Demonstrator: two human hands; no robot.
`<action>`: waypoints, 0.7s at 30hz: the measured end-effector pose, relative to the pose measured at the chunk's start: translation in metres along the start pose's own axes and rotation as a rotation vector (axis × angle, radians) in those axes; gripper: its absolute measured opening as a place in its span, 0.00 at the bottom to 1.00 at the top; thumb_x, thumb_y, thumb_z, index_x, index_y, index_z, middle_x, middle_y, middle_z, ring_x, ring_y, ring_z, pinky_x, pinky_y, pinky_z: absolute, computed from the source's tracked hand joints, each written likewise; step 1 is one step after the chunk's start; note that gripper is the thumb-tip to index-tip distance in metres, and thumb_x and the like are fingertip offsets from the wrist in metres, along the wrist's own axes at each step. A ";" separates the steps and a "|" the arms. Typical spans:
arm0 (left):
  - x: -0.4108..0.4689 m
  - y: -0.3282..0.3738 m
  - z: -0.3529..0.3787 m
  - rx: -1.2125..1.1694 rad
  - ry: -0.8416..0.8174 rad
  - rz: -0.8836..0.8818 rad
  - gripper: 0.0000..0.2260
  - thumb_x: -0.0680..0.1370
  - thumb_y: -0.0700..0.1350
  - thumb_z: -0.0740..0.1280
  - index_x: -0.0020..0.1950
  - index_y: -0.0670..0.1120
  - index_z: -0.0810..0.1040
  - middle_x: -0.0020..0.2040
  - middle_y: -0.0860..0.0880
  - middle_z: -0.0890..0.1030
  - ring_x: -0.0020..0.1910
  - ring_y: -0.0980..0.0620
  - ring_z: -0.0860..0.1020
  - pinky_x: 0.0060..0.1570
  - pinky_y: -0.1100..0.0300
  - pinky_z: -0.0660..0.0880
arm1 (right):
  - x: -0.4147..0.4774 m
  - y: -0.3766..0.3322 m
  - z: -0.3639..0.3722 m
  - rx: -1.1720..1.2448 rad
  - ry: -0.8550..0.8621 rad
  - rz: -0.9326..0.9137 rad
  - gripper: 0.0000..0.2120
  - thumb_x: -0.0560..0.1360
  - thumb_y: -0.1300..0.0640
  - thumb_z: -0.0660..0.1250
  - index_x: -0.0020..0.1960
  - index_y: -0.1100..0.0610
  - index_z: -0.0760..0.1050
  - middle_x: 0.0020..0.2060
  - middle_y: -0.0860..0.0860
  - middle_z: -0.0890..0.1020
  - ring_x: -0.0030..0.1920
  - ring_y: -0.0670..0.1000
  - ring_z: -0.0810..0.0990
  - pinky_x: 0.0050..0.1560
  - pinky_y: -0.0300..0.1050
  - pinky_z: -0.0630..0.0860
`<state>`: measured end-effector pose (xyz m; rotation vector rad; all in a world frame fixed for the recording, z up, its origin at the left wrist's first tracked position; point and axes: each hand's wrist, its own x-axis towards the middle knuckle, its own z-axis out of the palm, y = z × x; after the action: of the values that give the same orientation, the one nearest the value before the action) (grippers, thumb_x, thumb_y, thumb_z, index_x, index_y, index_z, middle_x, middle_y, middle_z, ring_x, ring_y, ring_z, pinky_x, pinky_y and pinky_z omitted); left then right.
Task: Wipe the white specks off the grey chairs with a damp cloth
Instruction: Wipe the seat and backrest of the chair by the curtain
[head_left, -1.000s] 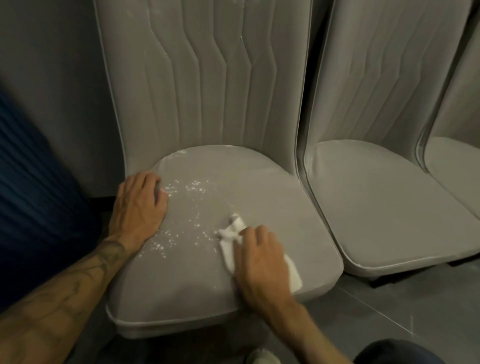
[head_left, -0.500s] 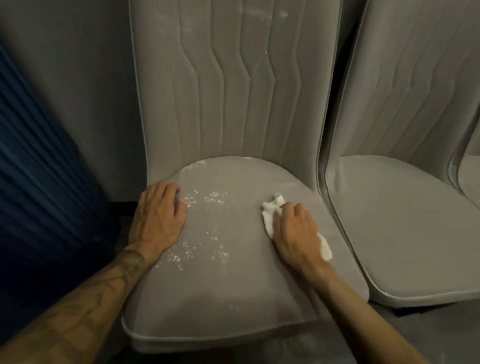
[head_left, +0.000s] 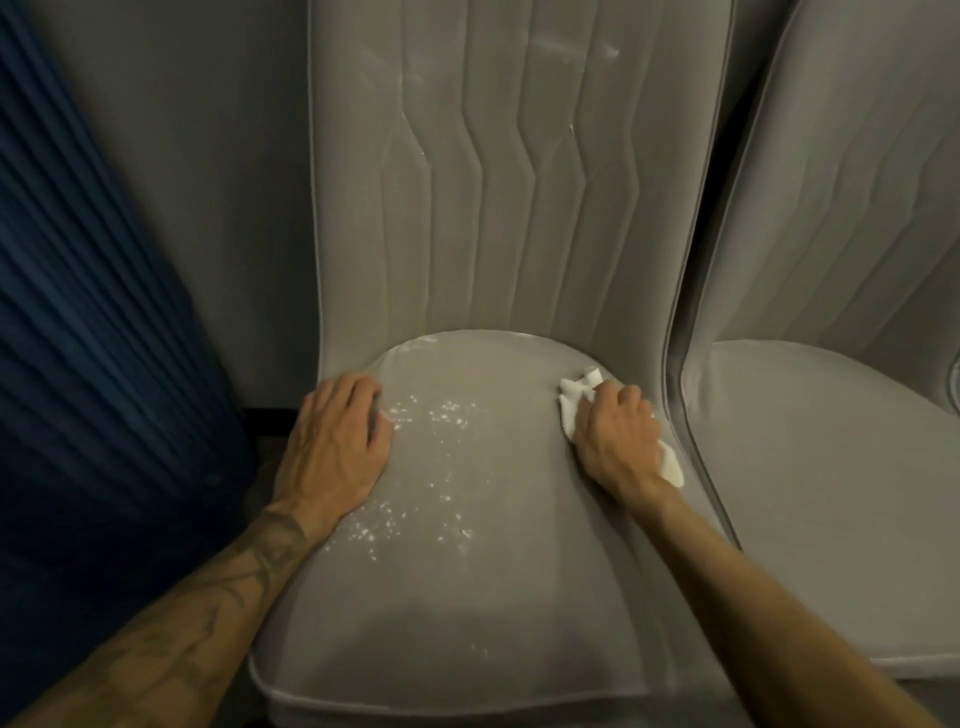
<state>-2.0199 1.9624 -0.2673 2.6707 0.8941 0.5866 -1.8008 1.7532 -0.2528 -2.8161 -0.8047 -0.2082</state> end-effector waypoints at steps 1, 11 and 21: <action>0.001 0.000 0.000 -0.001 0.007 0.000 0.12 0.80 0.47 0.58 0.57 0.43 0.75 0.56 0.43 0.78 0.56 0.42 0.75 0.61 0.46 0.70 | -0.001 -0.011 0.004 -0.013 -0.001 -0.014 0.16 0.84 0.50 0.52 0.60 0.61 0.70 0.57 0.62 0.74 0.55 0.64 0.74 0.55 0.57 0.69; -0.004 0.003 -0.008 -0.043 0.024 0.029 0.15 0.81 0.49 0.55 0.58 0.43 0.76 0.56 0.44 0.78 0.55 0.45 0.75 0.60 0.48 0.71 | 0.005 -0.024 0.010 0.063 -0.086 -0.293 0.14 0.84 0.49 0.52 0.58 0.58 0.69 0.56 0.59 0.74 0.54 0.62 0.72 0.54 0.56 0.67; -0.064 0.013 -0.032 -0.068 -0.012 -0.235 0.16 0.85 0.51 0.59 0.69 0.45 0.73 0.69 0.45 0.73 0.66 0.43 0.72 0.68 0.46 0.68 | -0.005 -0.063 0.019 0.152 -0.096 -0.506 0.14 0.84 0.50 0.54 0.56 0.59 0.70 0.54 0.59 0.74 0.51 0.63 0.73 0.53 0.57 0.69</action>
<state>-2.0741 1.9161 -0.2528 2.4593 1.1417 0.5348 -1.8372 1.8071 -0.2620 -2.4477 -1.4783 -0.0802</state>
